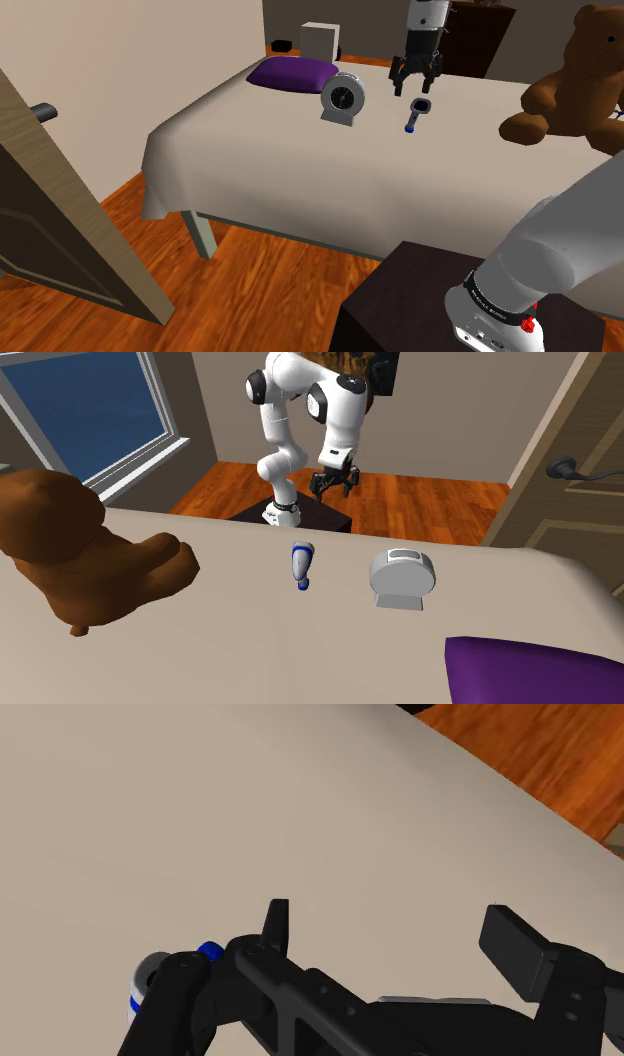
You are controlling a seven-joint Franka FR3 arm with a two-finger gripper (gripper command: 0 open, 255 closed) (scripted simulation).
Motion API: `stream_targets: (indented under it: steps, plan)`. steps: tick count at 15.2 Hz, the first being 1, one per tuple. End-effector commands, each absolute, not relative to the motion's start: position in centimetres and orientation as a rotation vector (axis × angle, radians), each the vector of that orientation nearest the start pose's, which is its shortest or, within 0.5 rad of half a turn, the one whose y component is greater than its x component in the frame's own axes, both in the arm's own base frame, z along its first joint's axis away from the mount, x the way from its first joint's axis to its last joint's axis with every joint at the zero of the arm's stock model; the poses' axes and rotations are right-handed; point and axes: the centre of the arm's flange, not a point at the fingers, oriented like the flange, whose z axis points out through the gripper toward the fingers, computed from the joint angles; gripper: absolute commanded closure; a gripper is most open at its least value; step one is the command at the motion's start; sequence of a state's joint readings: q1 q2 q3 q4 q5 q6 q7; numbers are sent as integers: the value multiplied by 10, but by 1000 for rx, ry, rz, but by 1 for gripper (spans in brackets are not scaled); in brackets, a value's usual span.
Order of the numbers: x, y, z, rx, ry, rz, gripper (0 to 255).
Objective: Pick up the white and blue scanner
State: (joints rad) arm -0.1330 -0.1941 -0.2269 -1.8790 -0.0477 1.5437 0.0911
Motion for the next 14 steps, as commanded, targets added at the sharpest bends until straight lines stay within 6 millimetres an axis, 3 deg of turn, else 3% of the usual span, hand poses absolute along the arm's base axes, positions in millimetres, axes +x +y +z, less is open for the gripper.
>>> stream_targets:
  steps: [1, 8, 14]
  plan:
    - [465, -211, 571, -3017, 772, 253, 0]
    - [502, -302, 544, -2905, 1070, 339, 0]
    - [517, -383, 519, -2784, 1314, 409, 0]
